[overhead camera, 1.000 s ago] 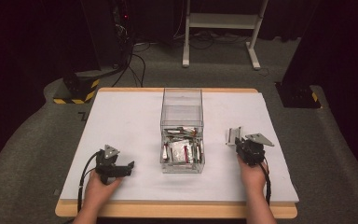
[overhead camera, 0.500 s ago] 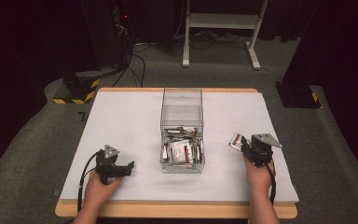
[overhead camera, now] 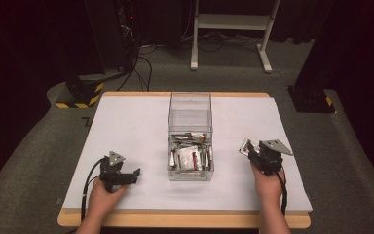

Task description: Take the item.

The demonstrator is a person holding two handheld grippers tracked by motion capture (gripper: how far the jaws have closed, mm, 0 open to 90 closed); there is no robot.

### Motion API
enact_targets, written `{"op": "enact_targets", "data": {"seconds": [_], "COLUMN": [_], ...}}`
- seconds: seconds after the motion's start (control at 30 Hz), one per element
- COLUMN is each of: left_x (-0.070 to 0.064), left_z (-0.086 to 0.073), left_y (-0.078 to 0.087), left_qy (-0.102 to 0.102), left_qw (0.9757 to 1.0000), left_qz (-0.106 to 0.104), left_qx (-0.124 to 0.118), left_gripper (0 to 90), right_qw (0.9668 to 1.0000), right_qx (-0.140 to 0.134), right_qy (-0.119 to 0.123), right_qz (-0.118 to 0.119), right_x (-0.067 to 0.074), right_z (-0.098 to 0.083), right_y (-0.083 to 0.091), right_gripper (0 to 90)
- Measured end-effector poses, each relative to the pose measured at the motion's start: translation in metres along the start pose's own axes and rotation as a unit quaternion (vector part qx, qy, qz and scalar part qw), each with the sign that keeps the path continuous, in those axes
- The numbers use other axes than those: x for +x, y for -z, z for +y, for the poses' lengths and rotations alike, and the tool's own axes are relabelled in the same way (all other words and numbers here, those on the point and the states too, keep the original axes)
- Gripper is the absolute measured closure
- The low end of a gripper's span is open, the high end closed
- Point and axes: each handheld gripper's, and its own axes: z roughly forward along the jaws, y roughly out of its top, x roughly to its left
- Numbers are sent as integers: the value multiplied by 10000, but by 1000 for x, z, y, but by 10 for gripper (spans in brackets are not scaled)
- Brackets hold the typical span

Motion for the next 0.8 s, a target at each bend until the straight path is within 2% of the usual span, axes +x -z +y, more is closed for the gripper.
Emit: {"op": "enact_targets", "data": {"seconds": [0.3,0.63,0.7,0.8], "left_x": [0,0,0,0], "left_z": [0,0,0,0], "left_y": [0,0,0,0], "left_qy": [4,15,9,21], "left_qw": [10000,10000,10000,10000], "left_qz": [0,0,-1,-1], "left_qx": [0,-10,-1,-10], "left_gripper": [72,72,72,72], "right_qw": [9996,9977,9972,9951], "right_qx": [-17,76,133,376], "right_qy": [160,274,273,333], "right_qz": [230,610,684,852], "right_x": [16,38,41,47], "right_z": [2,0,-2,-9], "right_y": [6,9,8,2], "right_gripper": [502,443,427,397]}}
